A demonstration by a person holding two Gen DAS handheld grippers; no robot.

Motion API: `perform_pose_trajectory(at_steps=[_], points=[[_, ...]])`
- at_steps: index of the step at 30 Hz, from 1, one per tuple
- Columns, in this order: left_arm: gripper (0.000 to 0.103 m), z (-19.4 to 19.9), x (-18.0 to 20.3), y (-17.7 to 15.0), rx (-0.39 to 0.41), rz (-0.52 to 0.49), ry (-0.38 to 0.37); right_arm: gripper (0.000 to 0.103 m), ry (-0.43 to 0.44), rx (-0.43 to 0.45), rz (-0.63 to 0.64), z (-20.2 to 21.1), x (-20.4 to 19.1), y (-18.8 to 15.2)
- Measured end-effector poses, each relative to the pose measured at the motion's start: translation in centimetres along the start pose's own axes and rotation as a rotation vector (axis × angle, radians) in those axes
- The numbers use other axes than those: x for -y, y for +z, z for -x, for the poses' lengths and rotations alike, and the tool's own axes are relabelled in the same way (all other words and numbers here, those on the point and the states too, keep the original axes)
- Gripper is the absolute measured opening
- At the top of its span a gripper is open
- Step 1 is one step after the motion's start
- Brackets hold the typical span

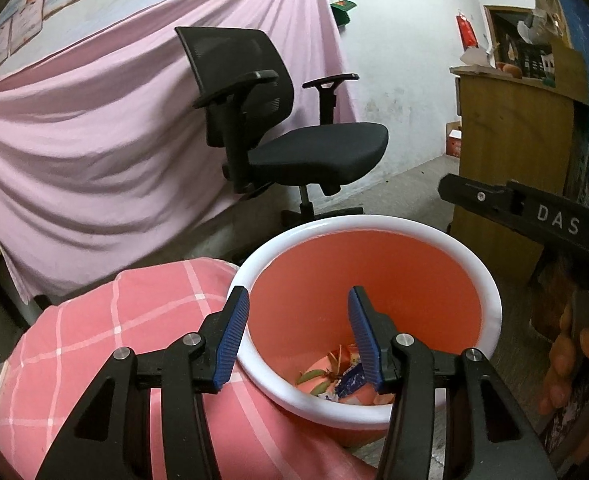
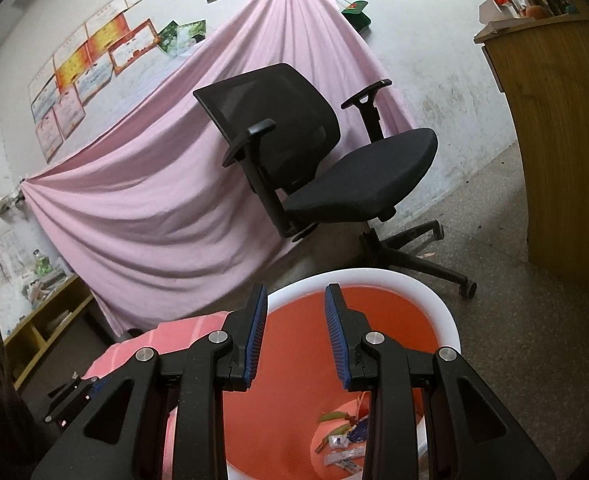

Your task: Collect trash

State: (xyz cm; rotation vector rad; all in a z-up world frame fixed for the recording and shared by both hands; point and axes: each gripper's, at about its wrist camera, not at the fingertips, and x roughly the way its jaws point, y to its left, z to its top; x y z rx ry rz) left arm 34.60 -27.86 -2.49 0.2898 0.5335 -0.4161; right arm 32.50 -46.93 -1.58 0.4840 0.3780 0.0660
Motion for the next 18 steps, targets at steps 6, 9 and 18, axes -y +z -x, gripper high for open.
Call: perform_pose_trajectory(at_steps=[6, 9, 18], points=[[0.045, 0.9, -2.0, 0.1, 0.002, 0.069, 0.025, 0.028, -0.002, 0.005, 0.008, 0.1, -0.4, 0.0], [0.045, 1.7, -3.4, 0.1, 0.011, 0.110, 0.043, 0.028, -0.001, 0.005, 0.026, 0.1, -0.9, -0.1], [0.056, 5.5, -7.4, 0.8, 0.088, 0.242, 0.077, 0.039, 0.017, 0.037, 0.077, 0.5, -3.5, -0.4]])
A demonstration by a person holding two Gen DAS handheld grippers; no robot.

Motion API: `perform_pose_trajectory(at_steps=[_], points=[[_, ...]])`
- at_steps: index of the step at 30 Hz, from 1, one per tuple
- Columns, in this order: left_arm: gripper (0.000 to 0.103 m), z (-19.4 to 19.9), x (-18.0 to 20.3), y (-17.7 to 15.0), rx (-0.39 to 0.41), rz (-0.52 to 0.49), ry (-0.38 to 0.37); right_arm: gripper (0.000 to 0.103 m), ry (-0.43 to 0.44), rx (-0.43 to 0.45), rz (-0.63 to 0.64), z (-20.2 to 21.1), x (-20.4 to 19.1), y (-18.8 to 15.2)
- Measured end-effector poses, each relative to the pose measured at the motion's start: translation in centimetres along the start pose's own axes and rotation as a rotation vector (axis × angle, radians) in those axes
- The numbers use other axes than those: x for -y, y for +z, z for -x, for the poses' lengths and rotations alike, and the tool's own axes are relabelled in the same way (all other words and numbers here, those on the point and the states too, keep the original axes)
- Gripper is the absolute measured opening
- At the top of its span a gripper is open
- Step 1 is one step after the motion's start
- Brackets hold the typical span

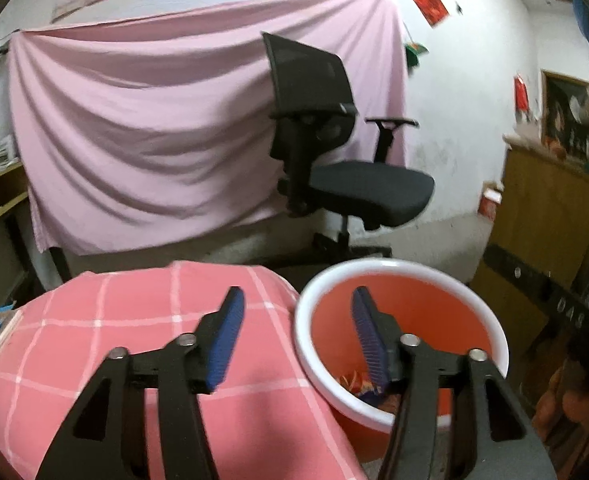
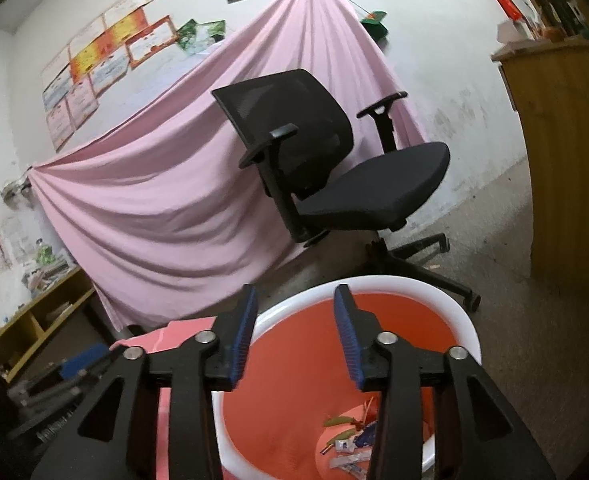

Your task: Collect trash

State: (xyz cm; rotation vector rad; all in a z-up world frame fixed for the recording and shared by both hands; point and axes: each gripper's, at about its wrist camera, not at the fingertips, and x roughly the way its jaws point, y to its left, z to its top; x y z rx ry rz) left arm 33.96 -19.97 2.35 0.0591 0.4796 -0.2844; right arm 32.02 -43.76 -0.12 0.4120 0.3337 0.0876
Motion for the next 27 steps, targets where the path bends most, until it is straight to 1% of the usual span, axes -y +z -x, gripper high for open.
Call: perform_pose_trajectory(at_steps=[2, 3, 4, 8, 9, 10, 12, 14, 16, 18, 19, 21, 24, 27], points=[[0.059, 1.2, -1.0, 0.4, 0.035, 0.022, 0.018, 0.041, 0.005, 0.012, 0.015, 0.3, -0.7, 0.0], [0.060, 1.7, -1.4, 0.6, 0.046, 0.032, 0.026, 0.044, 0.004, 0.019, 0.020, 0.4, -1.1, 0.0], [0.062, 2.0, -1.8, 0.8, 0.051, 0.038, 0.033, 0.049, 0.003, 0.026, 0.025, 0.6, -1.4, 0.0], [0.066, 3.5, -3.6, 1.1, 0.065, 0.068, 0.065, 0.053, 0.000, 0.048, 0.047, 1.1, -2.6, 0.1], [0.069, 4.0, -4.0, 1.0, 0.069, 0.078, 0.072, 0.059, 0.001, 0.052, 0.052, 1.2, -2.9, 0.1], [0.072, 4.2, -4.4, 1.0, 0.073, 0.086, 0.077, 0.066, 0.006, 0.060, 0.055, 1.4, -3.2, 0.1], [0.075, 5.1, -5.3, 0.9, 0.084, 0.111, 0.085, 0.074, 0.017, 0.079, 0.057, 1.8, -3.8, 0.2], [0.081, 5.9, -6.0, 0.8, 0.096, 0.134, 0.088, 0.078, 0.024, 0.095, 0.066, 2.1, -4.6, 0.2], [0.092, 7.0, -6.9, 0.6, 0.123, 0.154, 0.101, 0.086, 0.032, 0.111, 0.079, 2.4, -5.3, 0.2], [0.098, 8.2, -7.6, 0.5, 0.154, 0.166, 0.124, 0.092, 0.040, 0.120, 0.090, 2.8, -6.0, 0.1], [0.099, 8.8, -7.9, 0.4, 0.171, 0.173, 0.135, 0.095, 0.042, 0.124, 0.095, 3.1, -6.3, 0.0], [0.099, 9.7, -8.7, 0.2, 0.189, 0.185, 0.148, 0.100, 0.046, 0.136, 0.106, 3.6, -6.9, -0.1], [0.100, 11.1, -9.6, -0.1, 0.208, 0.200, 0.173, 0.102, 0.050, 0.158, 0.109, 4.7, -7.6, -0.3], [0.100, 12.2, -10.1, -0.5, 0.225, 0.203, 0.179, 0.103, 0.058, 0.174, 0.108, 5.9, -8.1, -0.8]])
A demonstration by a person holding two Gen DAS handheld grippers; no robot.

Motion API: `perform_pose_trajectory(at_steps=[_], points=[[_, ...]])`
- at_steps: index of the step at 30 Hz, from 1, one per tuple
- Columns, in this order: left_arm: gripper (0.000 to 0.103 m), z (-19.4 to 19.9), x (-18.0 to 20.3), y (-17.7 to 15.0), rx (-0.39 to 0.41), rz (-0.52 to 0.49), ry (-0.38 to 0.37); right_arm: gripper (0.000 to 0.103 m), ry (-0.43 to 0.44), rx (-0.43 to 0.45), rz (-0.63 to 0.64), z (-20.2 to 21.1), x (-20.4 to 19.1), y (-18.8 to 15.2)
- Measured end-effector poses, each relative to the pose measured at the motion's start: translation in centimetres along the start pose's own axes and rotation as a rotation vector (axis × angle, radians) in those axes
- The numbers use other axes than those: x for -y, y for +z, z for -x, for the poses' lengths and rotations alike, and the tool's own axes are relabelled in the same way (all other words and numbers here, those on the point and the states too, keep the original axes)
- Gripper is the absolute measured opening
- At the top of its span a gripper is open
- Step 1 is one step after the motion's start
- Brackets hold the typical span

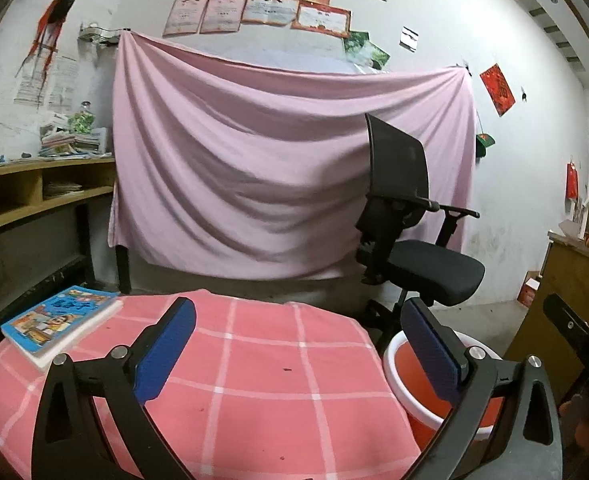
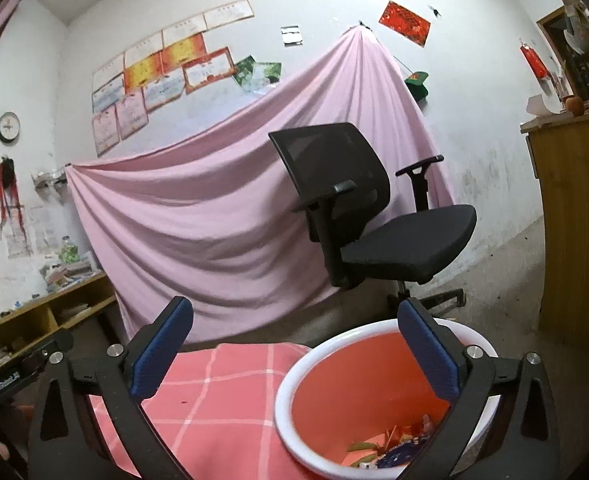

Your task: Collect trash

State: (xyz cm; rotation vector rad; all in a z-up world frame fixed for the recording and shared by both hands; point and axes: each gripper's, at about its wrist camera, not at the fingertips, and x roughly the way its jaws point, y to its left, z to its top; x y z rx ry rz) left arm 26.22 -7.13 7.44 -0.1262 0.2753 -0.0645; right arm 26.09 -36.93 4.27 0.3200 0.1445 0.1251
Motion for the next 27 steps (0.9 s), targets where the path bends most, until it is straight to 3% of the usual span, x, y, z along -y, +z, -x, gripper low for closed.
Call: perform_pose_trajectory(at_steps=[10, 21, 27], points=[[0.101, 4.2, -1.0, -1.4, 0.055, -0.056, 0.025, 0.103, 0.016, 0.049, 0.016, 3.6, -1.7, -1.4], [0.101, 8.6, -3.0, -4.4, 0.044, -0.062, 0.067, 0.103, 0.086, 0.077, 0.096, 7.5, -5.2, -3.3], [0.101, 11.3, -4.0, -5.3, 0.053, -0.055, 0.071, 0.103, 0.069, 0.060, 0.130, 9.0, -7.2, -4.3]])
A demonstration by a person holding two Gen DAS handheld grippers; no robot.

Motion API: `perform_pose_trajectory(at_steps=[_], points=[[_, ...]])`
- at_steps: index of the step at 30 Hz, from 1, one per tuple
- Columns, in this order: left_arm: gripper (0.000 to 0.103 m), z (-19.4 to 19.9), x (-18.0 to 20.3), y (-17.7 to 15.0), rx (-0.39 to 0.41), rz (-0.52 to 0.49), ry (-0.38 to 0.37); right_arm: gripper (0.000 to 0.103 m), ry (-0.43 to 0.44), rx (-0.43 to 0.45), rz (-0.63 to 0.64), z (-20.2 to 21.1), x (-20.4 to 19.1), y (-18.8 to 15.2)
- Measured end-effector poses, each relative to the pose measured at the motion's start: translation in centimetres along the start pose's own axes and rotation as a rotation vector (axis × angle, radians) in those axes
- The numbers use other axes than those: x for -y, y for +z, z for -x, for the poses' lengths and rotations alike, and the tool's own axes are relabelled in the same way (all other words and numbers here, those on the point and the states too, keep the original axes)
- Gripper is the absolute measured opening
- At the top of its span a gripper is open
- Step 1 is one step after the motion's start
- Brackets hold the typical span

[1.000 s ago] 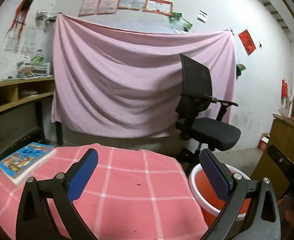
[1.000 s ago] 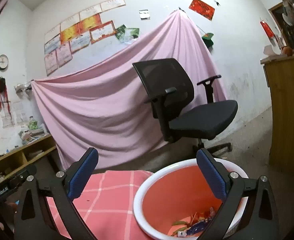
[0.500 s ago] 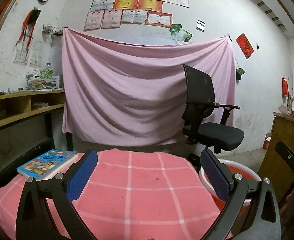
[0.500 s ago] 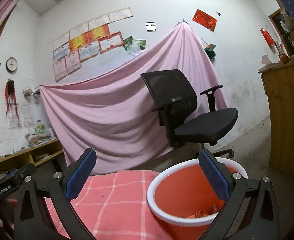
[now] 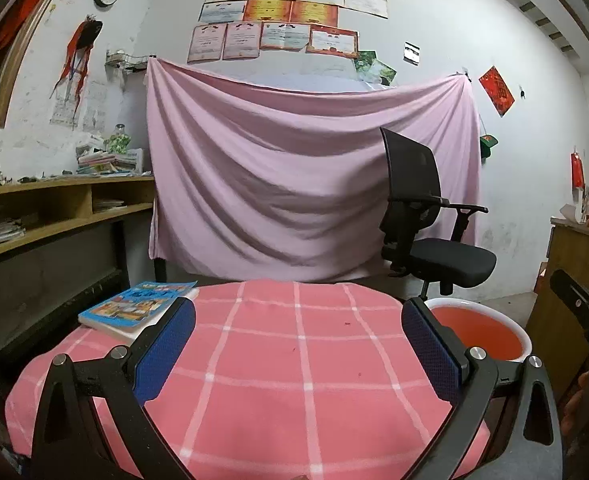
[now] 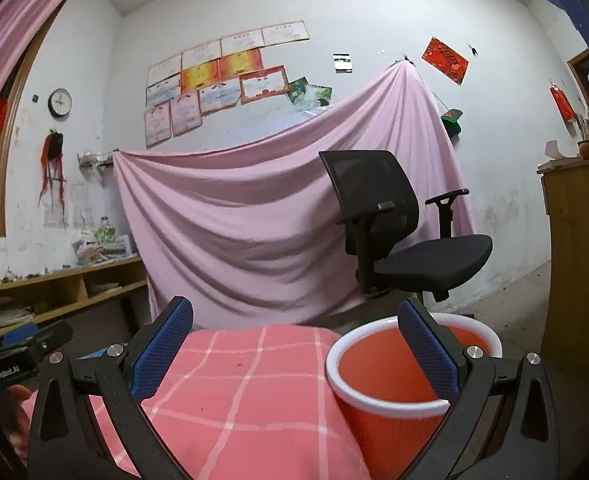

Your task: Collect trash

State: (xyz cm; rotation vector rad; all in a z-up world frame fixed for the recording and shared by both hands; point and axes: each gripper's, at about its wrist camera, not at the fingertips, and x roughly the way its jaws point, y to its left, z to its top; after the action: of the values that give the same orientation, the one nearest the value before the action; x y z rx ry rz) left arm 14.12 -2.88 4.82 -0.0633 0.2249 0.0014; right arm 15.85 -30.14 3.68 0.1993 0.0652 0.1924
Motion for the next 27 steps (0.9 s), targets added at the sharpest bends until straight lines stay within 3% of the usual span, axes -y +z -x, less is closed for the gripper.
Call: perform_pose_trajectory(at_steps=[10, 27], points=[[0.101, 4.4, -2.5, -1.1, 0.015, 0.028, 0.018, 0.103, -0.040, 0.017, 0.006, 4.6, -2.7, -0.6], [0.101, 10.2, -4.3, -5.4, -0.004, -0.013, 0.050, 0.103, -0.003, -0.079, 0.050, 9.5, -7.4, -3.5]])
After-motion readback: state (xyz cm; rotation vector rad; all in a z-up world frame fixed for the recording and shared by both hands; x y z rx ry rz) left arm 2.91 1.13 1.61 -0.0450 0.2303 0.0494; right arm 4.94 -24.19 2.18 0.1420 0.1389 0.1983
